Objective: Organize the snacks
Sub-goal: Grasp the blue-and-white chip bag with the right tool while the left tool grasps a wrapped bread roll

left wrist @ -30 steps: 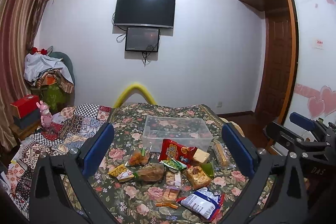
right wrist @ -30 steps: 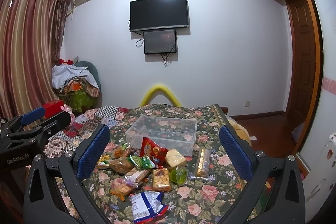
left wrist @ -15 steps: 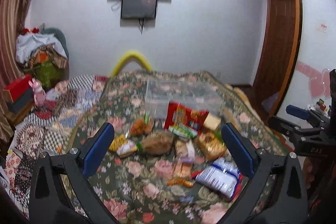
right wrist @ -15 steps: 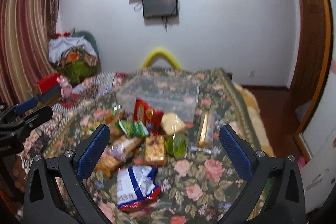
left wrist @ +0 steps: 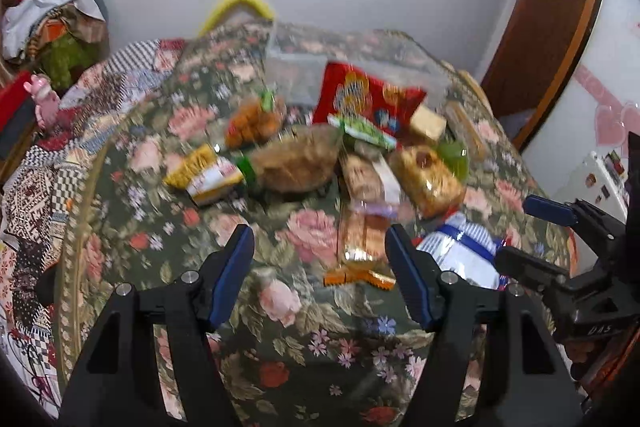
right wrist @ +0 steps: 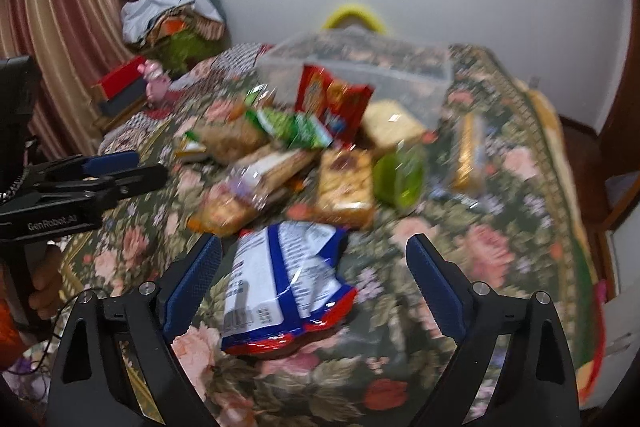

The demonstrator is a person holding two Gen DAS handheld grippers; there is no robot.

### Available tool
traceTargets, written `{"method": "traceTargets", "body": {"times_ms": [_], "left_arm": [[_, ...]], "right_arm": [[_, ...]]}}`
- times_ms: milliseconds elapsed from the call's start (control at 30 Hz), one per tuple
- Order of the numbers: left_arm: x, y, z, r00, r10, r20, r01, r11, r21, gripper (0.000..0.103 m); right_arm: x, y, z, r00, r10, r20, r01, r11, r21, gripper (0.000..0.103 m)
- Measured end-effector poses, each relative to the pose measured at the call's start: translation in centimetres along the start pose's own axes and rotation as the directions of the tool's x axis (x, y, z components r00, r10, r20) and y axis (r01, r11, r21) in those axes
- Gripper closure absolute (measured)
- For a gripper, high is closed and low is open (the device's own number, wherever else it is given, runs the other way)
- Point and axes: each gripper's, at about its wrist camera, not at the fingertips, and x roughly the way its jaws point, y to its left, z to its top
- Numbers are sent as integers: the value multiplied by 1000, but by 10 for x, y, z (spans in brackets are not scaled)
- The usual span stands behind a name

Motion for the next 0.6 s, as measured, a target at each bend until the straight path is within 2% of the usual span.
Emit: {"method": "traceTargets", "body": {"times_ms": [33,100,233,300,400,600], "left_arm": [[4,-1,-1,1000,-4,-18,4,1000,4,36],[11,-2,-4,998,-27,-51,28,1000,11,43],[20,-6,-10,994,-51,-95,54,998,20,47],[24,-8,-12,992,-64,-112,67,997,23,47],[31,-12,-13,988,-64,-139,69,997,29,47],[49,-17,-10,979,-97,-179,100,995,10,47]], "right_arm": [[4,-1,-1,1000,9,-11,-9,1000,2,11],[14,2,-3,999,31,-38,-31,1000,4,11],[30,7,-6,995,45,-89,-47,999,-14,11],[39,8,-6,990,52,-132,-54,998,-17,14],[51,1,-8,982,62,-180,-61,998,7,24],[48,-10,-8,987,39,-158,-35,999,26,33]]}}
